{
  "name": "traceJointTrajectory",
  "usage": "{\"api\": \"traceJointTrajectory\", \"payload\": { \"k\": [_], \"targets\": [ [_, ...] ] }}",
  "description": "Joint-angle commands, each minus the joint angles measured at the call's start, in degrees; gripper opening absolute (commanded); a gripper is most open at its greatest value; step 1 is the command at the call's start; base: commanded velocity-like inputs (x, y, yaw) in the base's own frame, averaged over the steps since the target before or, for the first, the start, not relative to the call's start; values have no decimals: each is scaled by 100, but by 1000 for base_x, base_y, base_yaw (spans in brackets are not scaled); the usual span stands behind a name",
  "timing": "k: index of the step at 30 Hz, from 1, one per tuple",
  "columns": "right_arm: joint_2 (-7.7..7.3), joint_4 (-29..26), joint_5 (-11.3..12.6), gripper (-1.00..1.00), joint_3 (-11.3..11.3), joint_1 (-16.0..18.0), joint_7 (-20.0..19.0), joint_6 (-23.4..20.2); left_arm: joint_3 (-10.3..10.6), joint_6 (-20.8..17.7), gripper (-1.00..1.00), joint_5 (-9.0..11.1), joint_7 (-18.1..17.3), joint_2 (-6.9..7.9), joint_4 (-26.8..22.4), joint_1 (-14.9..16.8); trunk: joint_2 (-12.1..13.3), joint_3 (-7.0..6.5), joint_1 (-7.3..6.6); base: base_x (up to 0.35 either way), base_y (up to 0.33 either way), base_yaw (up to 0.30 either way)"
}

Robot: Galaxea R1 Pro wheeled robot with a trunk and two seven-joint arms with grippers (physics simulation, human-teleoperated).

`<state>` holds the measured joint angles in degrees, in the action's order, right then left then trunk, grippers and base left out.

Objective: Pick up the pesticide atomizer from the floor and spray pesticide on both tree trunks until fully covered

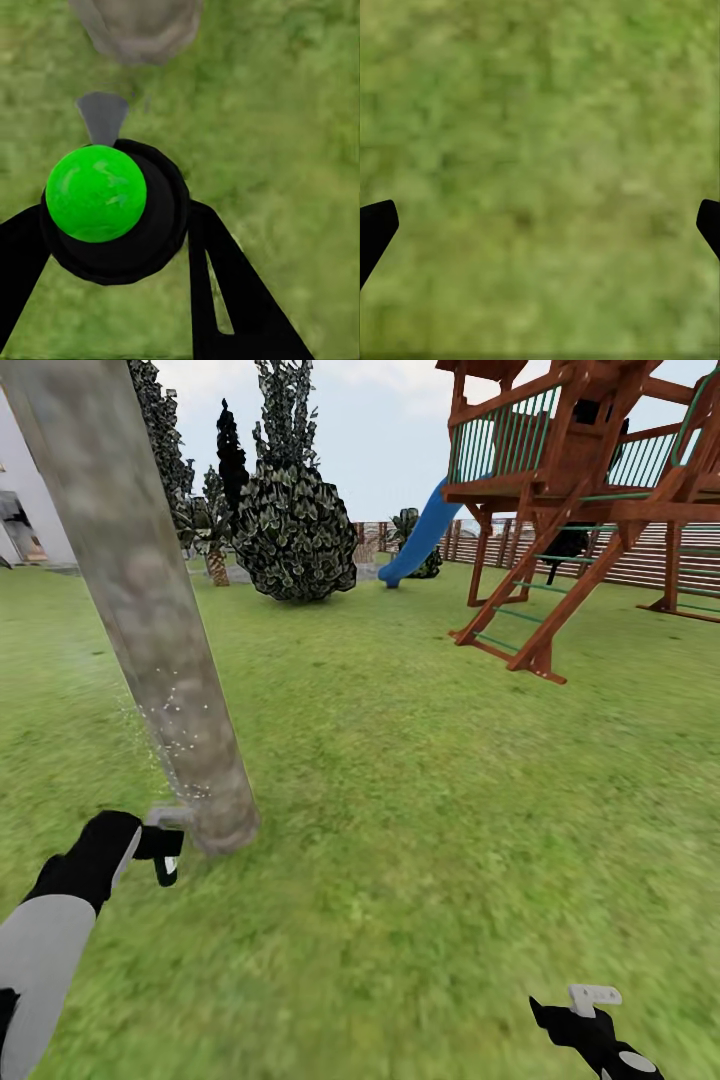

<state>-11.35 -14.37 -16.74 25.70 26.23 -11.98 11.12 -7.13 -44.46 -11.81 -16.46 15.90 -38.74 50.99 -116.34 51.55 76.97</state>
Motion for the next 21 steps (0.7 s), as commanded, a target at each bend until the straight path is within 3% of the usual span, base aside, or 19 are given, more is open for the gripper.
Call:
{"api": "traceJointTrajectory", "payload": {
  "k": [1, 4, 5, 10, 21],
  "targets": [
    [1, 4, -49, 100, 50, 5, -32, 22, -23, 224, -100, 191, 121, -33, 51, -132, -2, 4, -1, 0, 0, 0],
    [1, 4, -49, 100, 50, 5, -32, 22, -18, 558, -100, 683, 232, -56, 88, -473, -2, 4, -1, 0, 0, 0],
    [1, 1, -47, 100, 50, 5, -32, 22, -13, 583, -100, 737, 240, -81, 58, -523, -2, 4, -1, 0, 0, 0],
    [1, 1, -43, 100, 50, 5, -33, 22, -8, 622, -100, 777, 255, -125, 100, -580, -2, 4, -1, 50, -38, 24],
    [19, 2, -43, 100, 45, 5, -32, 22, -8, 615, -100, 796, 249, -131, 112, -588, -2, 4, -1, 266, -118, 242]
  ]
}}
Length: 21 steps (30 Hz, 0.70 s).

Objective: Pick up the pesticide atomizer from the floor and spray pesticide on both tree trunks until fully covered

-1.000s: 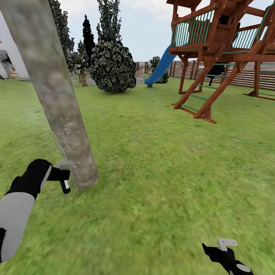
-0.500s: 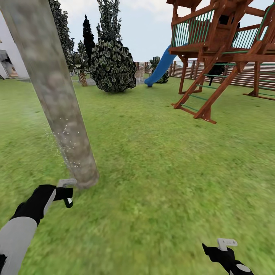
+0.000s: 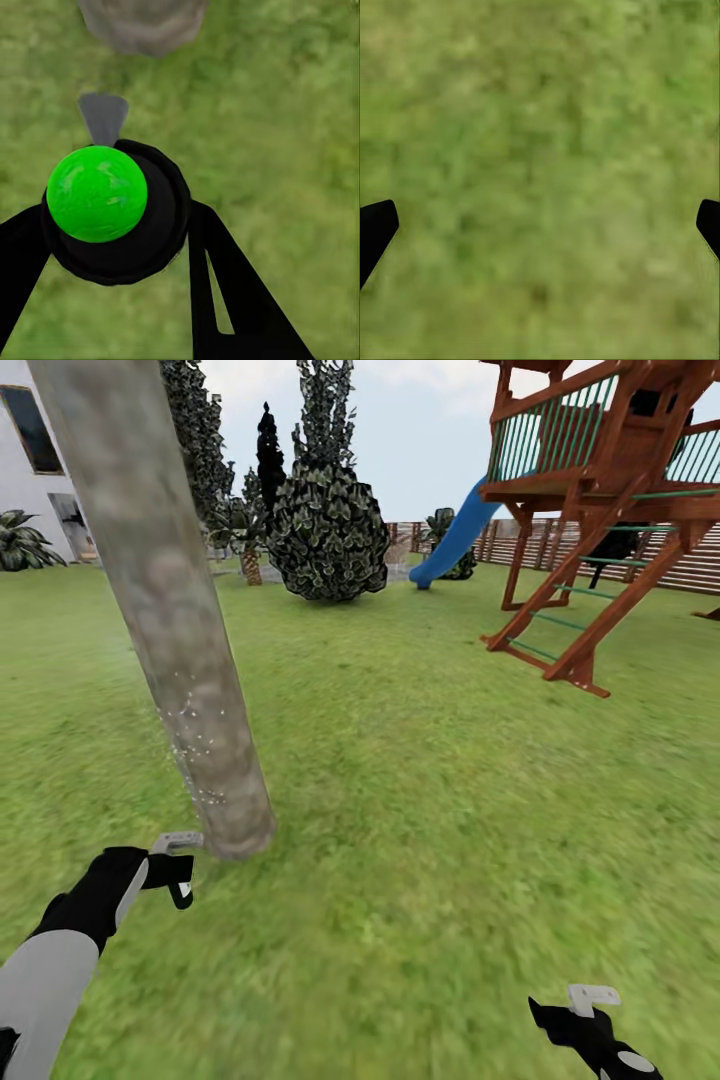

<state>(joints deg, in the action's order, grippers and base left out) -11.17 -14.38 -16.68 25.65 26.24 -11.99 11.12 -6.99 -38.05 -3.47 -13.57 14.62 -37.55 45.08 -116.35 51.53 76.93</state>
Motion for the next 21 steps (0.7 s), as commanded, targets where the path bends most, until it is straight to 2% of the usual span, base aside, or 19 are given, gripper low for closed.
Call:
{"api": "traceJointTrajectory", "payload": {
  "k": [1, 6, 8, 15, 21],
  "targets": [
    [-2, 2, -49, 100, 52, 4, -32, 22, -22, -26, -100, -31, -40, -3, -7, 2, -2, 5, 3, 334, -5, 55],
    [-15, 5, -54, 100, 51, 4, -32, 22, -19, -27, -100, -16, -48, -15, -7, 1, -2, 5, 3, 300, -102, 8],
    [-5, 5, -49, 100, 50, 4, -32, 22, -16, -20, -100, -21, -49, -64, -7, 1, -2, 5, 3, 230, -195, 0],
    [3, 5, -53, 100, 46, 4, -32, 22, -15, -19, -100, -22, -49, -74, -7, 1, -2, 5, 3, 183, -226, 5],
    [10, 5, -54, 100, 45, 4, -32, 22, -13, -19, -100, -22, -49, -84, -7, 1, -2, -4, 3, 89, -268, 203]
  ]
}}
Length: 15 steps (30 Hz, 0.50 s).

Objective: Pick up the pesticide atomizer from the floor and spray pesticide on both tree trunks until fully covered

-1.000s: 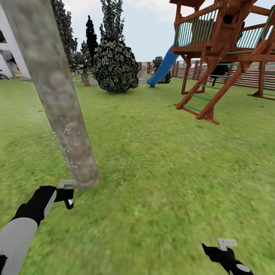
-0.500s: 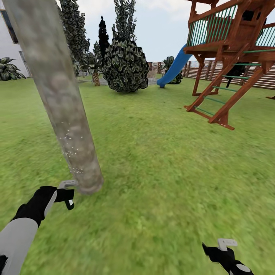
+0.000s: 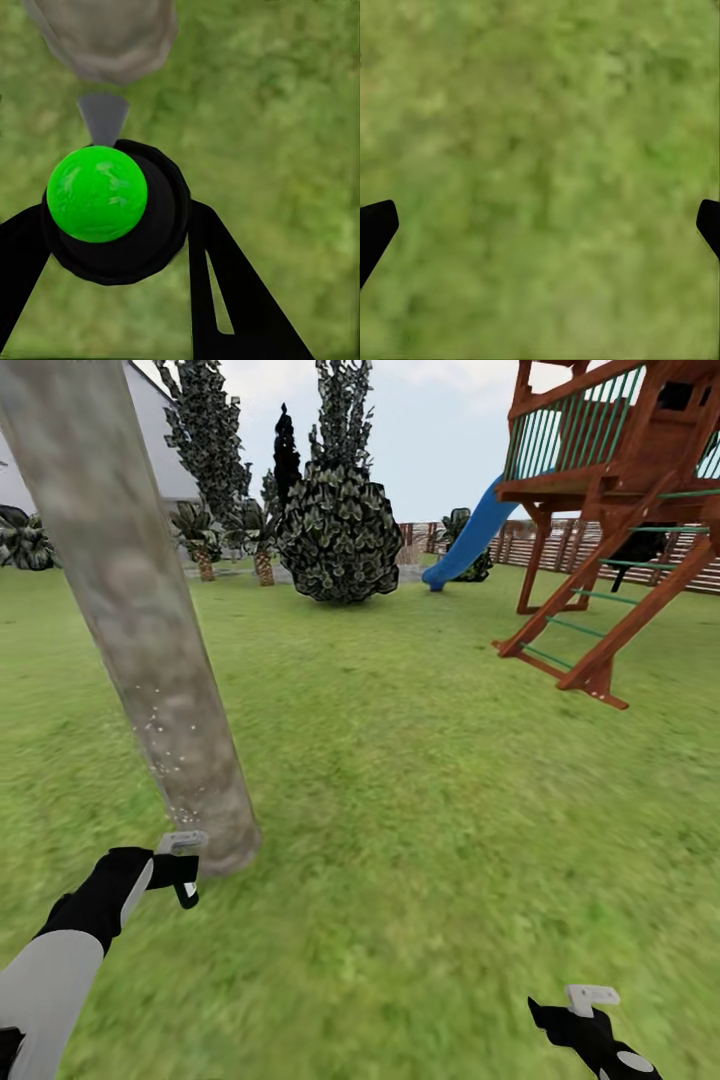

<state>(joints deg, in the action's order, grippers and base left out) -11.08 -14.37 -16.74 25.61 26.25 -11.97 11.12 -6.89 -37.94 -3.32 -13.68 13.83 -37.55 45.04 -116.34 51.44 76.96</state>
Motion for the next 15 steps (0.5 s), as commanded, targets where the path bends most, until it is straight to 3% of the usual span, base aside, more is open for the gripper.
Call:
{"api": "traceJointTrajectory", "payload": {
  "k": [1, 7, 15],
  "targets": [
    [1, 4, -48, 100, 49, 3, -33, 22, -23, -29, -100, -38, -38, -9, -7, 5, -2, 2, 0, 83, -270, 264],
    [1, 4, -48, 100, 49, 3, -33, 22, -23, -29, -100, -38, -38, -12, -7, 5, -2, -11, 0, 85, -270, 244],
    [9, 4, -48, 100, 49, 3, -33, 22, -23, -29, -100, -38, -38, -12, -7, 5, -2, -12, 0, 86, -270, 14]
  ]
}}
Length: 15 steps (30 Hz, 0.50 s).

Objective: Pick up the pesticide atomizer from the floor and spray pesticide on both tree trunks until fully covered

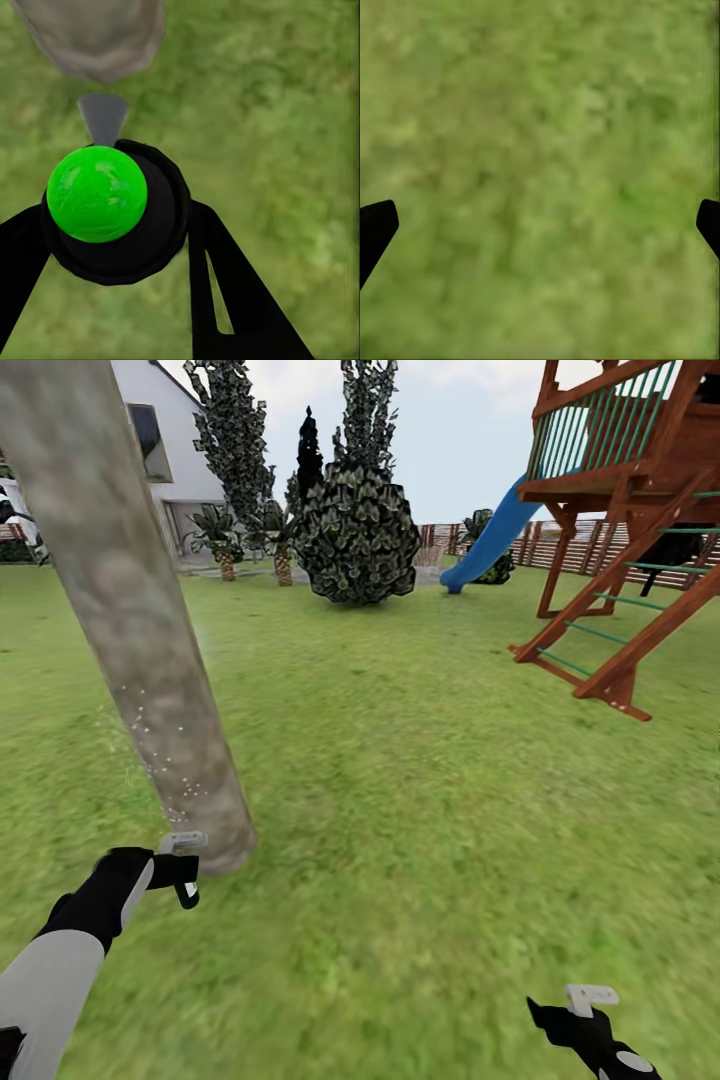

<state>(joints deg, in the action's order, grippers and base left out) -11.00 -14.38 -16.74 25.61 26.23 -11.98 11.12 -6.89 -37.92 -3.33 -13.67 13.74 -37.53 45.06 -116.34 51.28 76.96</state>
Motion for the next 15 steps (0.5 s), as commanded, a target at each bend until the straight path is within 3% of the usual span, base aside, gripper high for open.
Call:
{"api": "traceJointTrajectory", "payload": {
  "k": [1, 15],
  "targets": [
    [2, 6, -49, 100, 50, 5, -33, 22, -23, -31, -100, -36, -39, -3, -9, 3, -2, 5, 0, 86, -270, 42],
    [10, 6, -49, 100, 50, 5, -33, 22, -23, -31, -100, -36, -39, -3, -9, 3, -2, 5, 0, 87, -270, 249]
  ]
}}
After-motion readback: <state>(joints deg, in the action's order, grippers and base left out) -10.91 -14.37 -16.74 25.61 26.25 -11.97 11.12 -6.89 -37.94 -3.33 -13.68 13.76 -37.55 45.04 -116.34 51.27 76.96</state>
